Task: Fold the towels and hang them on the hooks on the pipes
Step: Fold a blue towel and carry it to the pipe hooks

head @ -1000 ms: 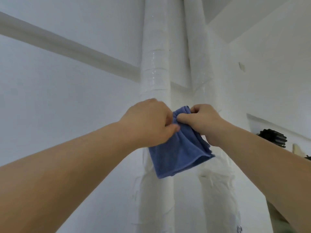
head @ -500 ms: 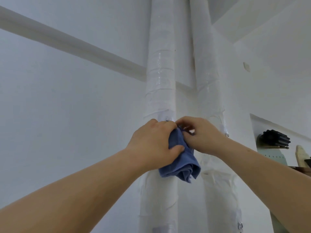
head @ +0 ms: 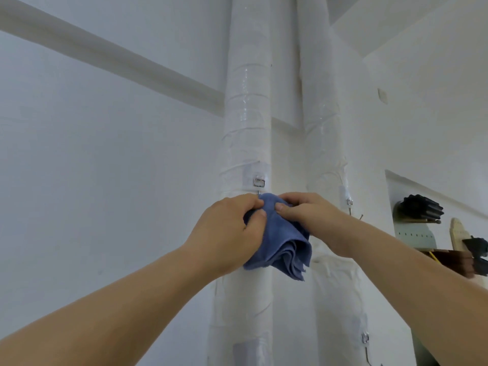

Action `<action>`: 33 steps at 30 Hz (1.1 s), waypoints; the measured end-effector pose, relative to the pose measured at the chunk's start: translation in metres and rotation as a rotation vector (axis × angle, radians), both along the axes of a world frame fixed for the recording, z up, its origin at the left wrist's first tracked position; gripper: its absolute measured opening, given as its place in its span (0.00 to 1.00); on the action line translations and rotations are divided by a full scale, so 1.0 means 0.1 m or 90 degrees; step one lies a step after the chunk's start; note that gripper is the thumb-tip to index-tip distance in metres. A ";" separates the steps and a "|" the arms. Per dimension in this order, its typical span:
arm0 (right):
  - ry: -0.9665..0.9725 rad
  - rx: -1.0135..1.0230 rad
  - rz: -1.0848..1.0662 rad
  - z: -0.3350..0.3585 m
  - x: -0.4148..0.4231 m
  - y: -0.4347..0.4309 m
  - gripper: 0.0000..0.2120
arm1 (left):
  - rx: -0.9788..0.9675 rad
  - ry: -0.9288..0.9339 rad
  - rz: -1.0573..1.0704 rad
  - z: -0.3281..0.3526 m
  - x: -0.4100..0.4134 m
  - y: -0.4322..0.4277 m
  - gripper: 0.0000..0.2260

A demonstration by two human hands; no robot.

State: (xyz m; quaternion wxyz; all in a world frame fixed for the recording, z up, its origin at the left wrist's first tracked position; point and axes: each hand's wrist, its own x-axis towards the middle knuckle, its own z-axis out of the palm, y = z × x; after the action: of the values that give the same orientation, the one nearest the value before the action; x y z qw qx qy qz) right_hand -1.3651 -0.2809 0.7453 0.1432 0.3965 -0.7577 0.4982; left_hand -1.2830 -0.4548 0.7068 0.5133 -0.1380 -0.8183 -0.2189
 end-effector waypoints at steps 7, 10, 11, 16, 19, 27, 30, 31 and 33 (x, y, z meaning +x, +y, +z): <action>0.340 0.108 -0.193 0.11 0.13 -0.03 0.18 | -0.097 -0.015 0.018 0.09 0.06 -0.12 0.15; 0.297 0.107 -0.154 0.09 0.21 -0.05 0.18 | -0.118 0.011 0.042 0.05 0.06 -0.11 0.14; 0.275 0.103 -0.144 0.09 0.22 -0.05 0.16 | -0.116 0.018 0.042 0.03 0.06 -0.10 0.14; 0.215 0.052 -0.090 0.05 0.15 -0.05 0.11 | -0.099 0.030 0.026 -0.03 0.00 -0.12 0.17; 0.186 0.010 -0.091 0.00 0.09 -0.09 0.10 | -0.070 0.031 0.006 -0.07 -0.06 -0.13 0.19; 0.106 -0.003 -0.077 -0.02 0.15 -0.11 0.09 | 0.100 -0.068 -0.144 -0.11 -0.07 -0.12 0.21; 0.077 0.033 -0.087 0.04 0.26 -0.09 0.11 | 0.081 -0.112 -0.150 -0.05 0.03 -0.14 0.21; 0.073 0.051 -0.093 0.06 0.30 -0.09 0.11 | 0.075 -0.115 -0.145 -0.04 0.07 -0.15 0.20; 0.097 0.094 -0.126 0.12 0.35 -0.09 0.10 | 0.068 -0.092 -0.124 -0.02 0.15 -0.16 0.20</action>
State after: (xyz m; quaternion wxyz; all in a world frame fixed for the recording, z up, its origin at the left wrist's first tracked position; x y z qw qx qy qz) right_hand -1.3297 -0.2902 0.7577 0.2190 0.3661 -0.8147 0.3928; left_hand -1.2681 -0.4703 0.7050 0.4358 -0.1734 -0.8231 -0.3200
